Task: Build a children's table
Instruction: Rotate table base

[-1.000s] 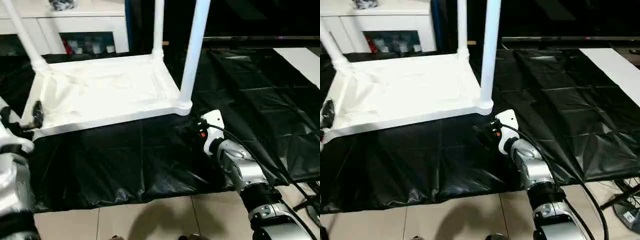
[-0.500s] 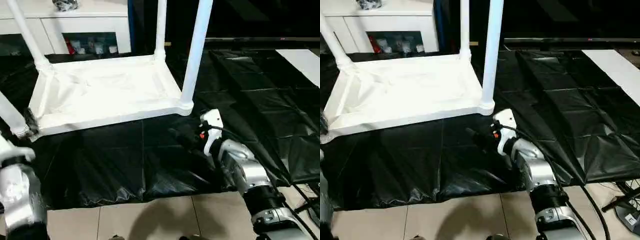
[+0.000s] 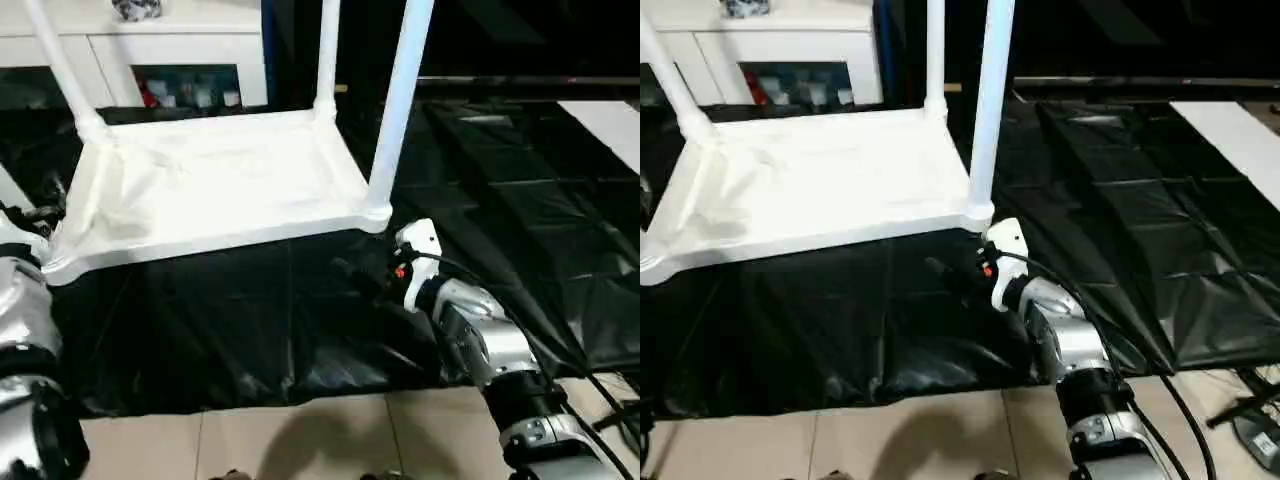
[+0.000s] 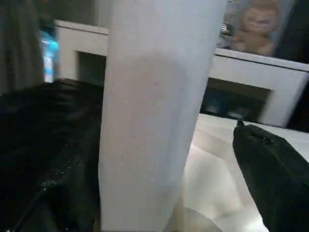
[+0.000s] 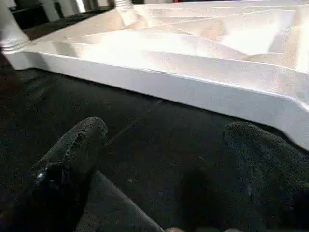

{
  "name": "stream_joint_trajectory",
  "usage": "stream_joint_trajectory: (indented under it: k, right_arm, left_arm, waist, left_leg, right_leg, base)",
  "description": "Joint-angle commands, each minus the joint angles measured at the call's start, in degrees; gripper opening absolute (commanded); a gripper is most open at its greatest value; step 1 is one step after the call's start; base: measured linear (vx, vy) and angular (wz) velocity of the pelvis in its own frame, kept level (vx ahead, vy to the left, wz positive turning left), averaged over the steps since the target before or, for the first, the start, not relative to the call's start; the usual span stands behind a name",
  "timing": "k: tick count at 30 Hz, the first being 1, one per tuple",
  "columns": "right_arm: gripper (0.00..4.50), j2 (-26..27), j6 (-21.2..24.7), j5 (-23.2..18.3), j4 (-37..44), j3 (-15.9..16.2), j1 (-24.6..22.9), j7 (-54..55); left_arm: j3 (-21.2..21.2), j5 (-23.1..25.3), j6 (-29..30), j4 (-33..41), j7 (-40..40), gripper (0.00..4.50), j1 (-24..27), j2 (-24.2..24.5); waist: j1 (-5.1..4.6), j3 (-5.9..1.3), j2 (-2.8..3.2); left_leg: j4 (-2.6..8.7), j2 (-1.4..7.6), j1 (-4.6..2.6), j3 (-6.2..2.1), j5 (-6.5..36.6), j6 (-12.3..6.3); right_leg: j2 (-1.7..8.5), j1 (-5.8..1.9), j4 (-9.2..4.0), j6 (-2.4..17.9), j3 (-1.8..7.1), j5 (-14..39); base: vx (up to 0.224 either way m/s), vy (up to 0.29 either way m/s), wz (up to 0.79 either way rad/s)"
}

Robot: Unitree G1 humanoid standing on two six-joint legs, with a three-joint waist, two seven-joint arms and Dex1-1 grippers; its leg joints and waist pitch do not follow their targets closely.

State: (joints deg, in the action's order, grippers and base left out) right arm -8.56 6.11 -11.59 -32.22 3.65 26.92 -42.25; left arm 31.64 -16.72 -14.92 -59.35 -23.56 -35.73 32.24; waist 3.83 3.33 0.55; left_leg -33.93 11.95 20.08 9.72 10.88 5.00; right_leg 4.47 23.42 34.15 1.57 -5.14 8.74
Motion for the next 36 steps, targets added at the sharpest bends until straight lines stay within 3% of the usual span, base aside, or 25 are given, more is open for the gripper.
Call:
stream_joint_trajectory:
  k: [1,2,3,4,6,7,10,11,13,14,19,24,25,28,30,31,36]
  right_arm:
    - [4.50,-0.73,0.61,-0.35,0.93,0.60,0.80,-1.56]
    - [4.50,-0.96,0.66,-0.32,0.95,0.78,0.77,-2.08]
    - [4.50,-1.26,0.70,-0.23,1.00,1.02,0.74,-2.79]
    - [4.50,-1.80,0.98,-0.08,0.89,1.35,0.79,-3.86]
    - [4.50,-1.90,1.04,-0.05,0.86,1.41,0.80,-4.07]
    - [4.50,-2.17,0.97,0.22,0.66,1.53,0.90,-4.21]
    - [4.50,-2.54,0.80,0.70,-0.26,1.50,1.24,-4.24]
    - [4.50,-2.67,0.76,1.20,-0.74,1.60,1.40,-3.80]
    - [4.50,-2.80,1.05,2.51,-2.54,1.55,2.10,-1.61]
    - [4.50,-2.83,1.12,2.98,-3.26,1.48,2.40,-0.67]
    - [4.50,-3.31,0.90,6.31,-10.22,0.40,5.80,8.59]
    - [4.50,-3.65,0.65,8.15,-13.48,1.13,7.29,10.81]
    - [4.50,-3.55,0.22,8.76,-15.65,1.36,8.20,11.51]
    - [4.50,-2.56,-1.75,8.70,-19.17,1.08,10.07,12.11]
    - [4.50,-2.26,-2.35,8.55,-19.62,0.96,10.40,12.04]
    - [4.50,-1.52,-3.00,8.09,-20.30,0.72,11.03,11.68]
    - [4.50,1.26,-4.77,8.28,-21.89,2.05,12.38,9.29]
  left_arm:
    - [-1.55,-1.60,2.77,-1.74,-8.87,4.44,-0.72,-0.39]
    - [-1.83,-2.23,3.40,-1.60,-11.62,4.44,-0.37,-0.52]
    - [-2.50,-3.20,5.10,-1.43,-16.74,4.44,0.16,-0.69]
    - [-4.19,-5.15,9.79,0.59,-26.50,4.44,2.00,-0.99]
    - [-4.53,-5.54,10.75,0.97,-28.44,4.44,2.34,-1.05]
    - [-5.73,-6.62,13.38,2.88,-32.89,4.44,3.66,-1.24]
    - [-9.19,-7.58,19.88,5.50,-42.24,4.44,5.20,-1.18]
    - [-10.64,-7.77,21.93,6.75,-44.80,4.44,5.77,-1.24]
    - [-14.40,-8.30,24.53,11.02,-48.71,4.44,7.48,-1.77]
    - [-15.57,-8.56,25.21,12.56,-49.68,4.44,8.02,-2.04]
    - [-23.89,-12.28,29.63,28.65,-52.25,4.44,10.37,-6.84]
    - [-26.99,-15.41,35.38,37.94,-53.59,4.44,11.14,-8.48]
    - [-29.22,-17.29,39.34,43.23,-54.90,4.44,11.83,-8.84]
    - [-32.90,-20.62,45.00,51.33,-55.31,4.44,13.11,-9.85]
    - [-33.35,-21.36,45.71,52.64,-54.79,4.44,13.26,-10.31]
    - [-34.07,-22.78,47.13,54.67,-54.09,4.44,13.64,-11.12]
    - [-36.27,-25.85,51.30,58.71,-52.70,4.44,13.70,-13.90]
  waist:
    - [0.17,-3.93,1.66]
    - [0.17,-3.93,1.66]
    - [0.84,-3.91,1.80]
    - [1.28,-3.85,1.45]
    - [1.47,-3.83,1.65]
    - [1.67,-3.89,1.26]
    - [1.72,-3.86,1.04]
    - [1.60,-3.82,0.50]
    - [1.54,-3.85,0.61]
    - [1.41,-3.82,0.22]
    - [0.81,-3.83,0.15]
    - [0.54,-3.98,0.04]
    - [0.21,-4.01,-0.27]
    - [-0.49,-4.15,-0.36]
    - [-0.65,-4.06,-0.29]
    - [-0.95,-4.07,-0.57]
    - [-2.02,-3.87,-0.82]
  left_leg:
    - [4.20,1.11,-0.94,0.13,17.63,0.67]
    - [4.20,1.11,-0.94,0.13,17.63,0.67]
    - [4.25,1.31,-1.08,0.18,17.53,0.91]
    - [4.32,1.45,-1.11,0.24,17.35,0.96]
    - [4.38,1.52,-1.21,0.37,17.67,1.09]
    - [4.47,1.58,-0.97,0.31,17.16,1.04]
    - [4.65,1.63,-0.89,0.29,16.64,0.82]
    - [4.72,1.66,-0.74,0.33,16.43,0.81]
    - [4.77,1.65,-0.64,0.22,15.60,0.95]
    - [4.81,1.73,-0.68,0.30,15.29,1.07]
    - [4.46,1.51,-0.57,0.57,13.63,0.89]
    - [4.32,1.37,-0.26,0.58,12.12,0.39]
    - [4.21,1.24,-0.11,0.68,11.62,0.14]
    - [4.01,1.27,0.12,0.73,10.27,-0.43]
    - [3.93,1.16,0.11,0.82,9.73,-1.01]
    - [3.89,1.24,0.26,0.82,9.81,-1.34]
    - [3.90,1.09,0.47,0.75,11.03,-1.26]
  right_leg:
    - [3.30,-2.69,-3.60,12.33,2.83,14.04]
    - [3.30,-2.69,-3.60,12.33,2.83,14.04]
    - [3.49,-2.57,-3.68,12.42,2.91,14.61]
    - [3.63,-2.46,-3.58,12.71,3.03,15.07]
    - [3.50,-2.30,-3.57,12.72,3.07,14.97]
    - [3.72,-2.56,-3.31,13.02,3.09,14.44]
    - [3.78,-2.53,-3.45,12.25,3.11,15.63]
    - [3.80,-2.69,-3.44,12.18,3.14,15.56]
    - [3.94,-2.78,-3.33,12.19,3.16,15.73]
    - [3.99,-2.75,-3.37,12.25,3.20,15.72]
    - [3.89,-2.82,-3.52,12.49,3.26,16.04]
    - [3.59,-3.21,-3.24,12.37,3.10,14.61]
    - [3.51,-3.39,-3.13,12.42,3.09,14.41]
    - [3.37,-3.44,-2.80,13.30,3.02,12.88]
    - [3.15,-3.36,-2.92,13.43,2.98,12.29]
    - [3.18,-3.50,-2.73,13.56,2.93,12.30]
    - [3.06,-3.54,-3.33,12.25,2.83,16.09]
  base:
    - [0.000,0.000,0.00]
    - [0.000,0.000,0.00]
    - [0.000,0.000,0.00]
    - [0.000,0.000,0.00]
    - [0.000,0.000,0.00]
    - [0.000,0.000,0.00]
    - [0.000,0.000,0.00]
    - [0.000,0.000,0.00]
    - [0.000,0.000,0.00]
    - [0.000,0.000,0.00]
    - [0.000,0.000,0.00]
    - [0.000,0.000,0.00]
    - [0.000,0.000,0.00]
    - [0.000,0.000,0.00]
    - [0.000,0.000,0.00]
    - [0.000,0.000,0.00]
    - [0.000,0.000,0.00]
